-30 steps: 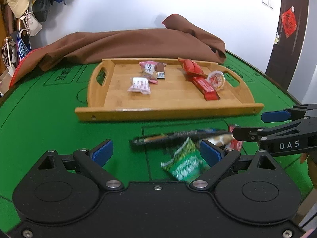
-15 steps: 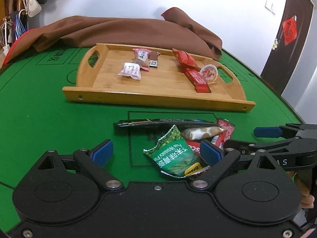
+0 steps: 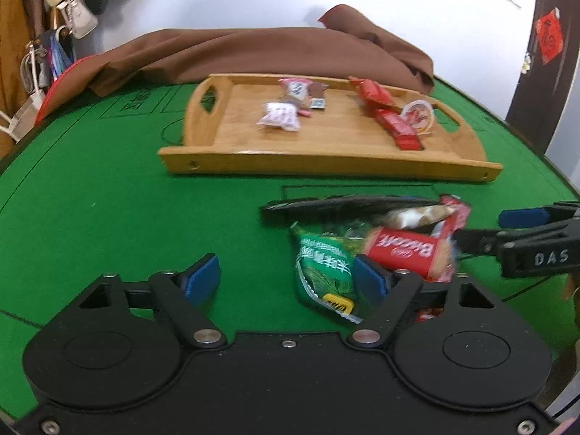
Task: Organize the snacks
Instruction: 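Move both tools back over the snack pile, then grasp the green wasabi pea packet with the left tool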
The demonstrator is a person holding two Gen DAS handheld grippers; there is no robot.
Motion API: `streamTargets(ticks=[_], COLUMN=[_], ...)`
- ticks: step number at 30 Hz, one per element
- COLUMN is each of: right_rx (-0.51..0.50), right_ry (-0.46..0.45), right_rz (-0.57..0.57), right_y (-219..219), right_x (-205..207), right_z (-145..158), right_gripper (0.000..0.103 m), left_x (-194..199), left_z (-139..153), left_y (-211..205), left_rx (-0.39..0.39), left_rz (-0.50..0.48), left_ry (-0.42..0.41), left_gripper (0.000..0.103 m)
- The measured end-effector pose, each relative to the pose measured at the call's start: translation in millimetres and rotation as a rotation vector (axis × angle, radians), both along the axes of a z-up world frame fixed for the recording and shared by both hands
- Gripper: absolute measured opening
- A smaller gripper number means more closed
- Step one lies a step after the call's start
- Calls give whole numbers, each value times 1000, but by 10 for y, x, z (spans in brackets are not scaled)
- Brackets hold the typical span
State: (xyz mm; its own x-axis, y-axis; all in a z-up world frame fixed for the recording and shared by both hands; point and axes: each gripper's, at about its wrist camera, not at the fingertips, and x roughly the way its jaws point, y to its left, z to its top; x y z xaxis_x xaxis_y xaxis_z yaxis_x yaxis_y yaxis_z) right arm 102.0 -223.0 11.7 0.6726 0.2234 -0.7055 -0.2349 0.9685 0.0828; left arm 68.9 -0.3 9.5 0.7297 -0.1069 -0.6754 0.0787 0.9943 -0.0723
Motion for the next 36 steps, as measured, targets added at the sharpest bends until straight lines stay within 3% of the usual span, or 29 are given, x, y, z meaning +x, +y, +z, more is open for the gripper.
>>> streamTargets(ticks=[9,17,22,29,36], right_rx=[23,42,62,88,22], right_ry=[4,13,28,46,34], right_rz=[16,27,35,36,41], right_y=[90,152,191,330,420], right_x=[21,51,117,271,307], right_z=[19,34,26,22,-1], right_gripper=[93,93,93,93,94], left_x=[-36,22,37,0,-27], left_z=[18,-7,7,51,50], left_y=[-9,-192,-107,28,101], left_rx=[0,51,20,1,-1], left_rz=[-42,-87,-58,-24,-8], left_ry=[-15,-32,-29,-30,-31], left_gripper=[52,51,32,28,28])
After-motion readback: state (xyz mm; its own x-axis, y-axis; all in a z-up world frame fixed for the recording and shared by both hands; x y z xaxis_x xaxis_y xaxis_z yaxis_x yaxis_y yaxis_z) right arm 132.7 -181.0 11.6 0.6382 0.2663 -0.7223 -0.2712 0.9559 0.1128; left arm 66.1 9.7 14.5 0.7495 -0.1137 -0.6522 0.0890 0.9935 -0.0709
